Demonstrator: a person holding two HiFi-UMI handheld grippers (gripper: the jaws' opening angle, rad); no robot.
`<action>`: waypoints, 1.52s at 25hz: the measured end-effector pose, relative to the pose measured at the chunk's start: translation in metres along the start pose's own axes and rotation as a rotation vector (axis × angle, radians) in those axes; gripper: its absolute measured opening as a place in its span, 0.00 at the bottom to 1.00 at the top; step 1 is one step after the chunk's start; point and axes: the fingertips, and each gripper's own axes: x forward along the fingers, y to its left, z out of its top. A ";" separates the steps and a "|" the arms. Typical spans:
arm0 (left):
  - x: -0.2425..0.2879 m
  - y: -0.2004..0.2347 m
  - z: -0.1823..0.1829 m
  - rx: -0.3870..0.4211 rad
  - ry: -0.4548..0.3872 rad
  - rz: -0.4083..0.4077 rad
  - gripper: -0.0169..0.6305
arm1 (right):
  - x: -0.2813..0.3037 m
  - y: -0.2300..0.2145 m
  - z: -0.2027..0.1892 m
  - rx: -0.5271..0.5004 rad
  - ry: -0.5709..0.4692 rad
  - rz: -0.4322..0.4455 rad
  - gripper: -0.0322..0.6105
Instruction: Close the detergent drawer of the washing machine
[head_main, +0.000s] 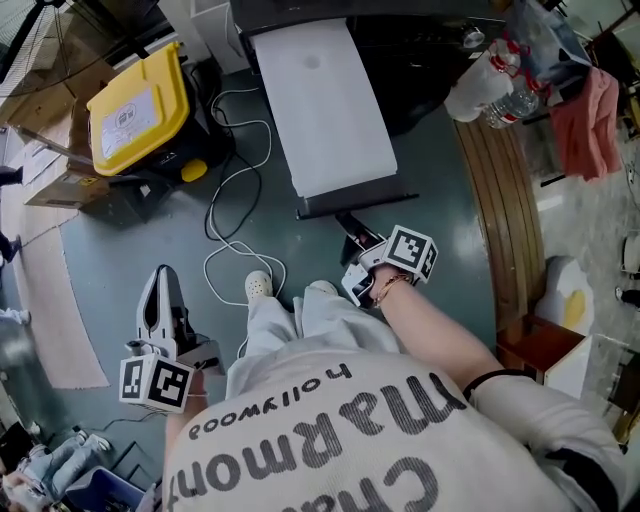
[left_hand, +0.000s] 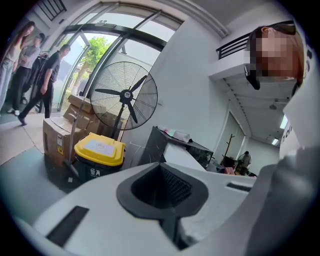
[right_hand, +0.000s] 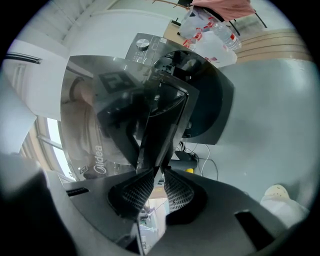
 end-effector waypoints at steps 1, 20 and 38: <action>0.001 -0.001 0.001 -0.002 -0.001 -0.002 0.04 | -0.001 0.002 0.000 0.000 0.002 0.000 0.18; 0.010 -0.005 0.006 -0.006 -0.024 -0.011 0.04 | 0.002 0.024 0.014 -0.019 0.002 0.048 0.17; -0.003 -0.009 0.011 0.004 -0.066 0.023 0.04 | 0.017 0.041 0.032 -0.011 0.003 0.081 0.16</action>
